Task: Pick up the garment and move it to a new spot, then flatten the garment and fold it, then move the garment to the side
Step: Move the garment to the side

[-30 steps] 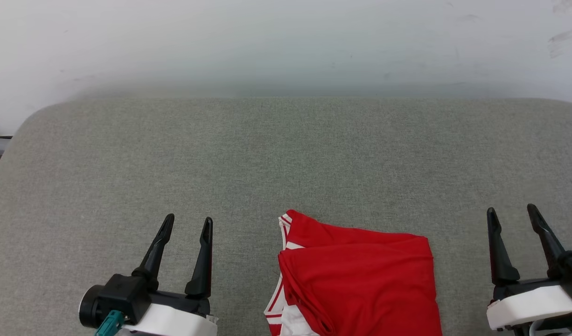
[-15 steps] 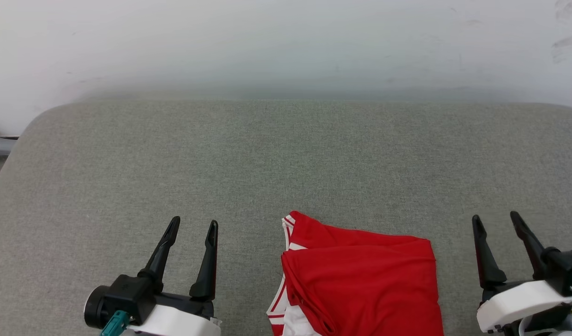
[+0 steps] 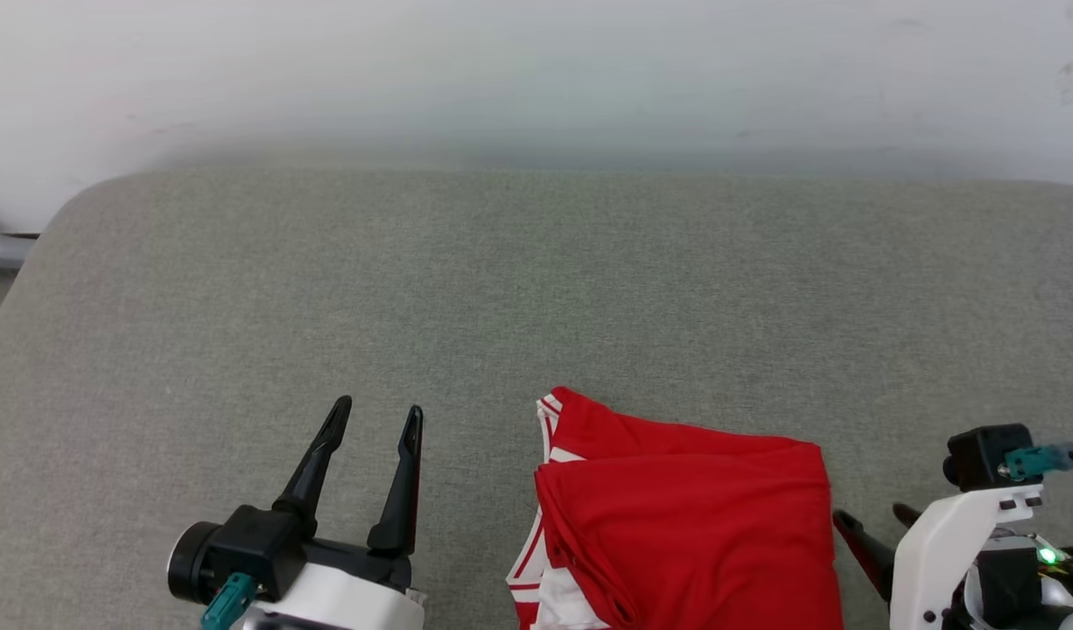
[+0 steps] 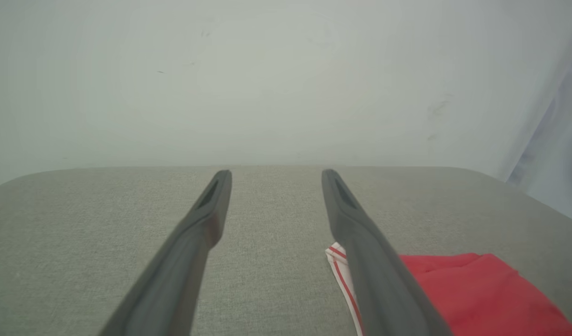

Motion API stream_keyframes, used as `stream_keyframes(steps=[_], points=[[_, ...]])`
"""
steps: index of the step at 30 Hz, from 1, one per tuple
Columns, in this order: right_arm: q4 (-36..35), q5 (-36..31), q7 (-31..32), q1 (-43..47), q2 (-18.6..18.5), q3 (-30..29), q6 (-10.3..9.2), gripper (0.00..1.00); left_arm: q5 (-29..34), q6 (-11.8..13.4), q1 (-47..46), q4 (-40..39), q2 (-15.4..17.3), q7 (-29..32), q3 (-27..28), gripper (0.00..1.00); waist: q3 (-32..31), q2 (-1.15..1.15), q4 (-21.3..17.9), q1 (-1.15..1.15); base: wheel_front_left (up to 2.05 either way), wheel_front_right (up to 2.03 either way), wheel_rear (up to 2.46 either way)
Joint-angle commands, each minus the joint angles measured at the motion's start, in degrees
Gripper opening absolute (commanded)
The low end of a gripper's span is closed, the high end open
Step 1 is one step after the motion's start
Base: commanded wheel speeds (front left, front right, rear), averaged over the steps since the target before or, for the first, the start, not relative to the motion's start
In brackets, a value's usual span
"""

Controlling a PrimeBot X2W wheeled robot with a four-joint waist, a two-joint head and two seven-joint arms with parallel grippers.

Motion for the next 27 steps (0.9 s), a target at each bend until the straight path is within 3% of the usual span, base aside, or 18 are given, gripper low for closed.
stream_keyframes(steps=[1,5,10,24,25,26,27], points=[[-1.49,-1.43,5.23,0.92,-0.58,-0.15,-0.03,1.0,0.41,-0.1,-1.11,-0.47,0.13,-0.12,-0.21,1.0,0.81,0.0,0.85,0.0,0.0,0.0,0.0],[-2.64,-2.86,11.01,0.44,0.47,-0.37,-0.03,1.0,0.46,-0.1,-1.82,-0.93,0.04,-0.12,-0.24,1.0,2.1,0.0,2.02,0.0,0.0,0.0,0.0],[-1.44,-3.8,13.32,-0.49,1.85,-1.4,-0.03,1.0,0.82,-0.1,-2.43,-0.97,-0.01,-0.12,-0.52,1.0,3.41,0.0,3.23,0.0,0.0,0.0,0.0],[9.27,-4.68,11.57,-2.17,2.93,2.86,-0.02,1.0,0.95,-0.1,-4.55,-0.49,0.15,-0.12,-1.3,1.0,6.82,0.0,5.49,0.0,0.0,0.0,0.0],[10.31,-4.84,11.0,-2.24,2.72,3.45,-0.02,0.82,0.93,-0.1,-4.64,-0.37,0.21,-0.12,-1.37,1.0,6.86,0.0,5.53,0.0,0.0,0.0,0.0],[11.32,-4.88,10.62,-2.35,2.61,3.88,-0.02,0.44,0.95,-0.1,-4.76,-0.29,0.24,-0.12,-1.4,1.0,6.85,0.0,5.54,0.0,0.0,0.0,0.0],[12.22,-4.82,10.17,-2.4,2.47,4.32,-0.02,0.33,0.97,-0.1,-4.86,-0.21,0.26,-0.12,-1.47,1.0,6.81,0.0,5.52,0.0,0.0,0.0,0.0]])
